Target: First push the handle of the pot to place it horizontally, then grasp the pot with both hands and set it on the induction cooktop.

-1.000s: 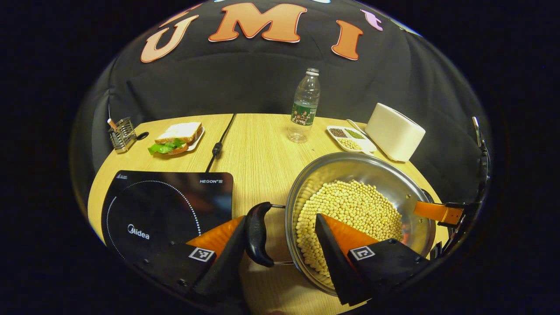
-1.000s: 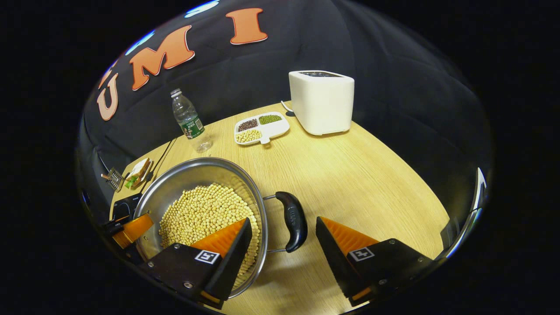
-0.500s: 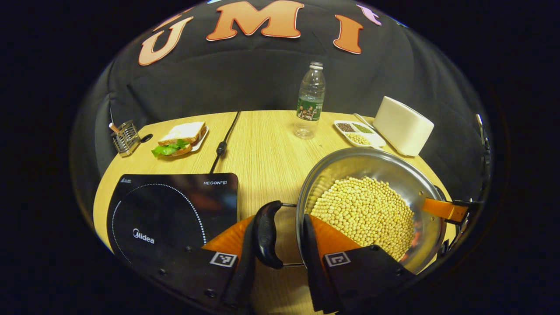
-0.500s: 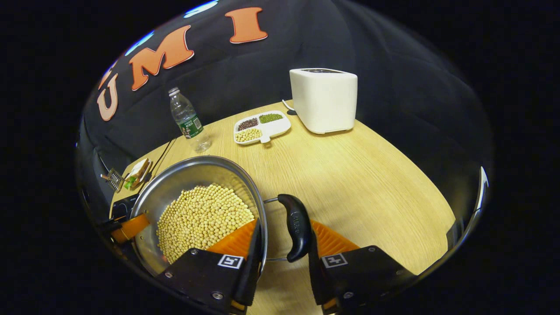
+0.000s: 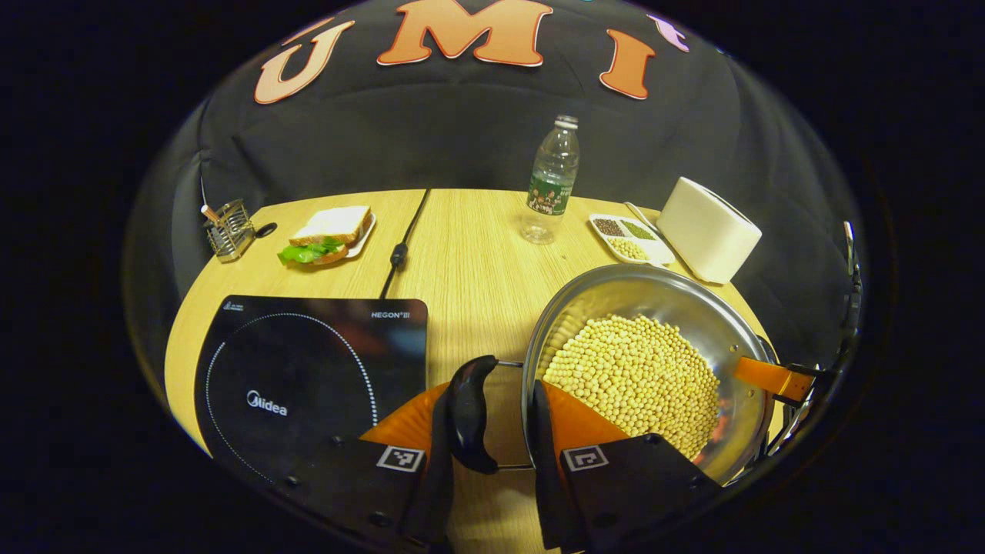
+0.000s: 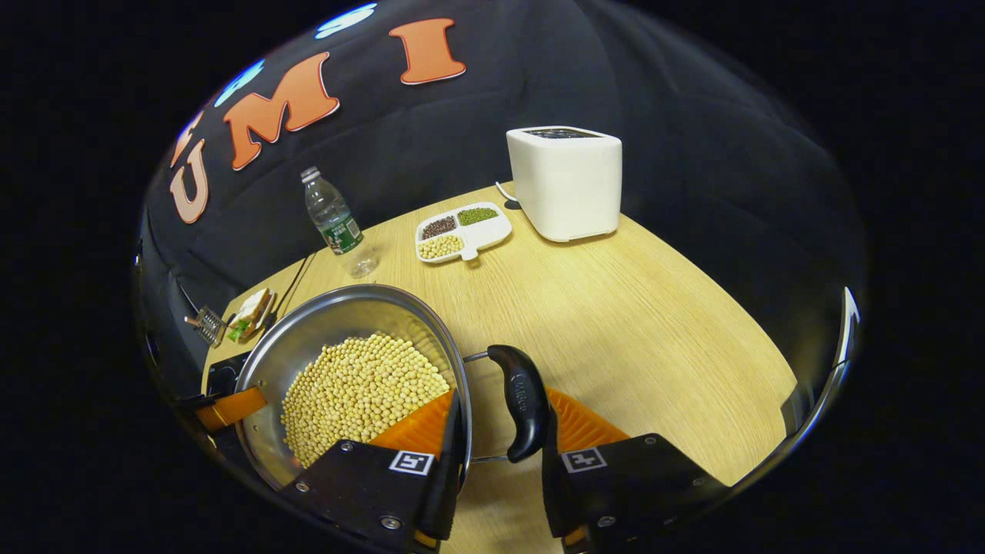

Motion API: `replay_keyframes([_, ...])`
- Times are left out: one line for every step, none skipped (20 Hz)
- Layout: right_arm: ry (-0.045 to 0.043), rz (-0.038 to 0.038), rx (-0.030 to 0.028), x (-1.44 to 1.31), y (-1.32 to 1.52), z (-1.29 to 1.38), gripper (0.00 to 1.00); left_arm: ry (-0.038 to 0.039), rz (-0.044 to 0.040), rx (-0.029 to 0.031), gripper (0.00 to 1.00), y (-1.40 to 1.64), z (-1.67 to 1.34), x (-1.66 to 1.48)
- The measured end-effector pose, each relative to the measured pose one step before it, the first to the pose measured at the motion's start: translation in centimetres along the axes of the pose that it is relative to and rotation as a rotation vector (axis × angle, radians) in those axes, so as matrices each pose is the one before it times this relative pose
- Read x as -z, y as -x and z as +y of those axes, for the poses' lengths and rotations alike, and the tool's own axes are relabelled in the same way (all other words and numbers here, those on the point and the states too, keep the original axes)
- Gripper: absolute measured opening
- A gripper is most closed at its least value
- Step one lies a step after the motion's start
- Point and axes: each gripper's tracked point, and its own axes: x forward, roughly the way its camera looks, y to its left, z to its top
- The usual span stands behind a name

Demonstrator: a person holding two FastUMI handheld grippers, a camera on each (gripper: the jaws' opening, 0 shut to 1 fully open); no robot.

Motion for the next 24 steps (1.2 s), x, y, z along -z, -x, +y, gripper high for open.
replay_keyframes([0.00054, -0.00237, -0.00654, -0.255, 0.298, 0.37, 0.46, 0.00947, 0.00096, -0.00101, 0.52, 0.446, 0.263, -0.484])
replay_keyframes([0.00379, -0.00447, -0.00804, -0.301, 0.356, 0.606, 0.46, 0.00728, -0.00282, -0.00135, 0.52, 0.472, 0.493, -0.477])
replay_keyframes([0.00218, -0.00549, -0.0078, -0.34, 0.301, 0.659, 0.46, 0.00659, -0.00465, -0.00192, 0.52, 0.559, 0.483, -0.459])
replay_keyframes([0.00437, -0.00694, -0.00849, -0.379, 0.289, 0.742, 0.46, 0.00402, -0.00758, -0.0039, 0.52, 0.542, 0.683, -0.326])
replay_keyframes([0.00713, -0.00692, -0.0084, -0.338, 0.379, 0.799, 0.46, 0.00538, -0.00818, -0.00535, 0.51, 0.585, 0.693, -0.364])
replay_keyframes([0.00866, -0.00408, -0.00958, -0.31, 0.331, 0.877, 0.46, 0.00636, -0.0079, -0.0059, 0.52, 0.632, 0.642, -0.295])
replay_keyframes([0.0065, -0.00315, -0.01001, -0.336, 0.474, 0.859, 0.46, 0.01407, -0.00566, -0.00652, 0.52, 0.638, 0.784, -0.368])
replay_keyframes([0.00808, -0.00422, -0.01203, -0.31, 0.326, 1.028, 0.46, 0.01202, -0.00363, -0.00765, 0.52, 0.728, 0.887, -0.199])
replay_keyframes([0.00916, -0.00355, -0.01226, -0.222, 0.274, 1.089, 0.46, 0.00855, -0.00706, -0.00597, 0.52, 0.759, 0.93, -0.273])
replay_keyframes([0.00758, -0.00494, -0.0133, -0.18, 0.284, 1.153, 0.46, 0.004, -0.00428, -0.00754, 0.52, 0.701, 1.015, -0.276])
replay_keyframes([0.00611, -0.0001, -0.01285, -0.094, 0.244, 1.149, 0.46, 0.00756, -0.0051, -0.00933, 0.52, 0.601, 1.011, -0.263])
replay_keyframes([0.0033, 0.00039, -0.01264, -0.005, 0.218, 1.195, 0.46, 0.00621, -0.00352, -0.01147, 0.52, 0.484, 1.277, -0.198])
replay_keyframes([0.00402, 0.00244, -0.01172, 0.055, 0.229, 1.258, 0.46, 0.00658, -0.00715, -0.01282, 0.52, 0.66, 1.226, -0.081])
replay_keyframes([0.00656, 0.00042, -0.0126, 0.158, 0.054, 1.221, 0.46, 0.0046, -0.00377, -0.01168, 0.52, 0.327, 1.029, -0.107])
replay_keyframes([0.00552, 0.00511, -0.01187, 0.285, 0.108, 1.199, 0.46, 0.00536, -0.00262, -0.01204, 0.51, 0.53, 1.188, -0.044])
replay_keyframes([0.00107, 0.00418, -0.01152, 0.245, 0.062, 1.222, 0.46, 0.0014, -0.00216, -0.0119, 0.52, 0.56, 1.173, -0.136])
replay_keyframes([0.00009, 0.00573, -0.01174, 0.426, 0.101, 1.19, 0.46, 0.00079, -0.00287, -0.01108, 0.52, 0.497, 1.426, 0.057])
replay_keyframes([0.00154, 0.00601, -0.01259, 0.342, 0.048, 1.223, 0.46, 0.00017, -0.00675, -0.01104, 0.52, 0.475, 1.174, -0.108])
replay_keyframes([-0.00075, 0.00352, -0.01153, 0.357, -0.064, 1.207, 0.46, -0.00122, -0.00545, -0.00914, 0.52, 0.339, 1.291, -0.194])
replay_keyframes([-0.00175, 0.00405, -0.00945, 0.238, -0.13, 1.119, 0.46, 0.00199, -0.00037, -0.00887, 0.51, 0.381, 1.15, -0.076])
replay_keyframes([-0.00109, 0.00585, -0.00757, 0.386, 0.058, 0.99, 0.46, 0.00412, 0.00152, -0.00706, 0.51, 0.106, 1.135, 0.114])
replay_keyframes([0.00001, 0.00735, -0.00611, 0.299, -0.154, 0.939, 0.46, 0.00327, 0.00388, -0.0056, 0.51, 0.114, 1.066, 0.002])
replay_keyframes([-0.00143, 0.0057, -0.00484, 0.374, -0.039, 0.952, 0.46, 0.00128, 0.00395, -0.00485, 0.51, 0.171, 0.95, 0.193])
replay_keyframes([-0.00114, 0.00435, -0.00312, 0.319, -0.112, 0.822, 0.45, 0.00043, 0.00246, -0.00517, 0.52, 0.055, 0.97, -0.011])
